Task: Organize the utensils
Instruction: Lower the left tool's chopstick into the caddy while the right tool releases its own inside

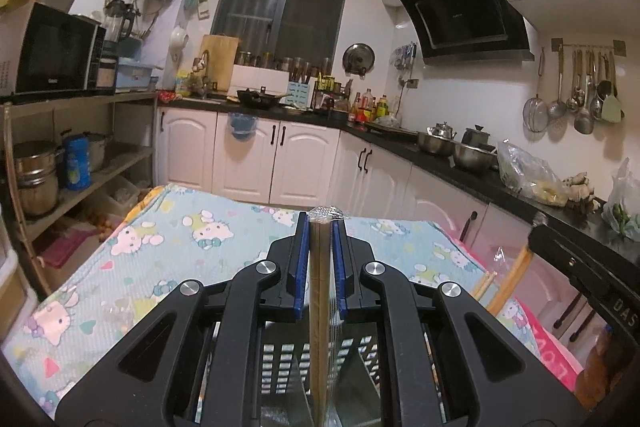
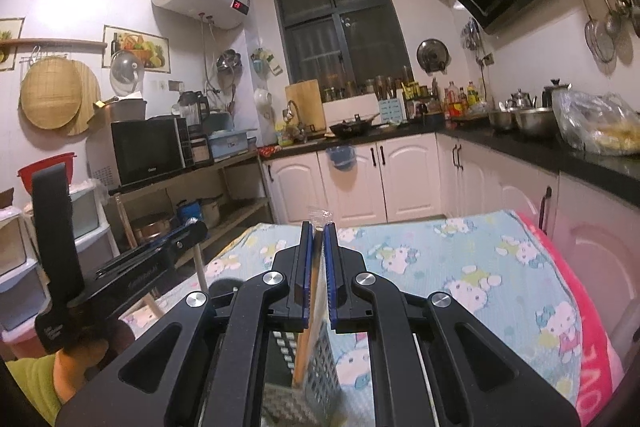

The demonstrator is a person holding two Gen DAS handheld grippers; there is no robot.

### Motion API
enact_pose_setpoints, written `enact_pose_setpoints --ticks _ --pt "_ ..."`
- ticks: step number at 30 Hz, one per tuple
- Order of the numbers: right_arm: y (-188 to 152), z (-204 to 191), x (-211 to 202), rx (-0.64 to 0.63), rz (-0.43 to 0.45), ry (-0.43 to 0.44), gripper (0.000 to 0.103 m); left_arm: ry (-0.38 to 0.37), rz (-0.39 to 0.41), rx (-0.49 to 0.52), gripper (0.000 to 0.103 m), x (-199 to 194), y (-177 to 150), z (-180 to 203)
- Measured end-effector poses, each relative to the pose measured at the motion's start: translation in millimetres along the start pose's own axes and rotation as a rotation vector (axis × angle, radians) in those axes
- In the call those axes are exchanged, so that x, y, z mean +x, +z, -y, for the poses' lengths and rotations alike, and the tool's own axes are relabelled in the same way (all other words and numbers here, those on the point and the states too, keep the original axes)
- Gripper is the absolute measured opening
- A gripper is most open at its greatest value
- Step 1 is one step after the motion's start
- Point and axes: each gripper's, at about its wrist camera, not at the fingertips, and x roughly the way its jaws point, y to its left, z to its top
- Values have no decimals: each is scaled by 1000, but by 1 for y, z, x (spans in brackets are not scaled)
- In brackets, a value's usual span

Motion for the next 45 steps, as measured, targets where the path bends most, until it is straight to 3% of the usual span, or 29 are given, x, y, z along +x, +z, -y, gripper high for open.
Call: enact_pose_setpoints --ticks 13,25,27,31,45 --pt "-22 -6 -12 3 -94 13 7 4 -43 -13 5 -8 -14 -4" --pt "-27 -9 -18 18 -134 8 12 -15 -170 -72 12 -18 -25 -15" --pt "-27 -8 -18 21 -141 8 15 -19 -180 -76 18 -19 -27 -15" --pt "-29 -7 -18 25 -158 8 18 -27 -194 -82 20 -26 -30 -16" --pt "-36 -8 -29 22 -183 9 32 -53 -249 -100 43 -46 -42 -19"
